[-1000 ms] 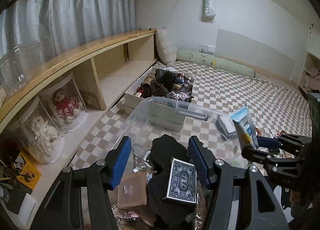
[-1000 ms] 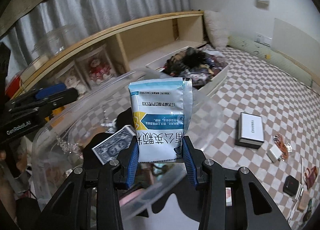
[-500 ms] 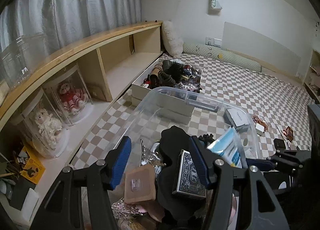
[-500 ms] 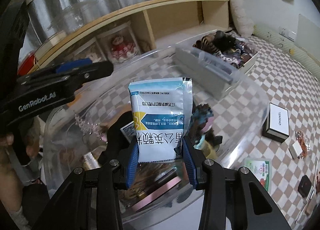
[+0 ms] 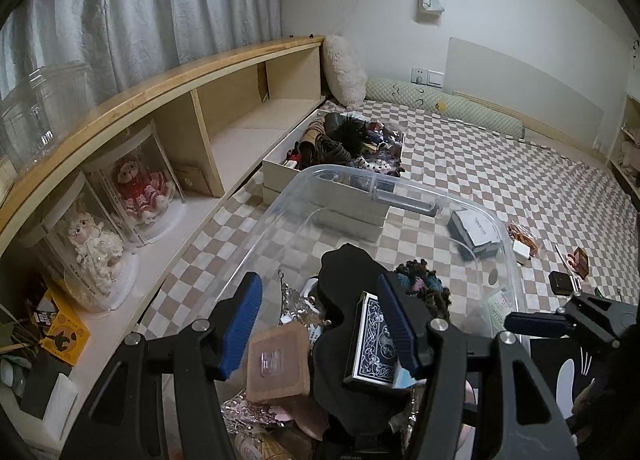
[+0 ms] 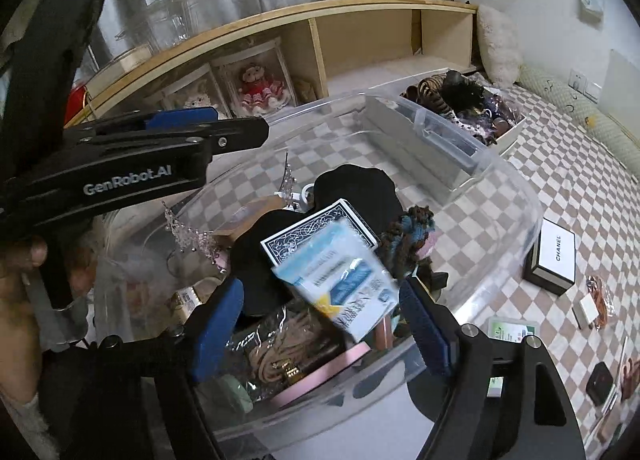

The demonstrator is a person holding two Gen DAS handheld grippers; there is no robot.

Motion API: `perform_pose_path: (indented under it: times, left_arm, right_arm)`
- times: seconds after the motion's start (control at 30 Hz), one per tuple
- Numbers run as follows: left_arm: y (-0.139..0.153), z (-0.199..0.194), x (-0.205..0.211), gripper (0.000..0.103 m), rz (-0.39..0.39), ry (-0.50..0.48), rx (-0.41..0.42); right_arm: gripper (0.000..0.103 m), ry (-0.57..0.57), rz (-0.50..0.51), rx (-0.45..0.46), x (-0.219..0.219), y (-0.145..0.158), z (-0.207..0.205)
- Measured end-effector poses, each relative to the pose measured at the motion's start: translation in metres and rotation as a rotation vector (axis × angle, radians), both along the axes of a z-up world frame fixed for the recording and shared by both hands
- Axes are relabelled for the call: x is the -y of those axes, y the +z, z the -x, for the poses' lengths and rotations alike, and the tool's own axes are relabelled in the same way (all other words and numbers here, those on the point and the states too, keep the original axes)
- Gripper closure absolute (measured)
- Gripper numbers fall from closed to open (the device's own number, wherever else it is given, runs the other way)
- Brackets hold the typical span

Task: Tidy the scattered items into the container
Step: 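Open the left tool over the bin dropping the deck while the right tool releases the sachet, then withdraw both tools from the bin back over the bed items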

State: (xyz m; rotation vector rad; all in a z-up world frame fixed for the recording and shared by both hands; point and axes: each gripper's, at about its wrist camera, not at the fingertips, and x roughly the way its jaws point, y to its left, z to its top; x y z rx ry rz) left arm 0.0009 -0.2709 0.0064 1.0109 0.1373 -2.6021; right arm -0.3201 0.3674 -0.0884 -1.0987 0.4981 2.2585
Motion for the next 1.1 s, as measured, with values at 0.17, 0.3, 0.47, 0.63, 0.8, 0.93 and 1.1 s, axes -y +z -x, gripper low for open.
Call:
perform_pose_path:
  times: [0.17,0.3,0.47,0.63,0.8,0.93,1.1]
  left_arm:
    - [-0.001,0.004,-0.008,0.017,0.038,-0.006,-0.008]
    - [-0.001,0.008,-0.015,0.016,0.038,-0.022,-0.008]
    - [0.000,0.012,-0.026,0.009,0.065,-0.025,-0.022]
    - [0.003,0.018,-0.039,0.004,0.096,-0.038,-0.038]
    - [0.006,0.027,-0.056,0.004,0.087,-0.080,-0.028]
    - [0.009,0.033,-0.073,0.003,0.115,-0.102,-0.026]
    - [0.011,0.043,-0.093,0.003,0.115,-0.156,-0.029]
  right_arm:
    - [0.017,-0.049,-0.011,-0.003,-0.005,0.007,-0.017]
    - [0.000,-0.117,-0.070,-0.003,-0.009,0.013,-0.033]
    - [0.000,-0.196,-0.085,-0.013,-0.018,0.022,-0.052]
    - [0.000,-0.279,-0.118,-0.017,-0.026,0.028,-0.074]
    - [0.000,-0.349,-0.126,-0.023,-0.034,0.029,-0.098]
    - [0.000,-0.397,-0.136,-0.038,-0.038,0.031,-0.116]
    - [0.000,-0.467,-0.168,-0.091,-0.040,0.038,-0.142]
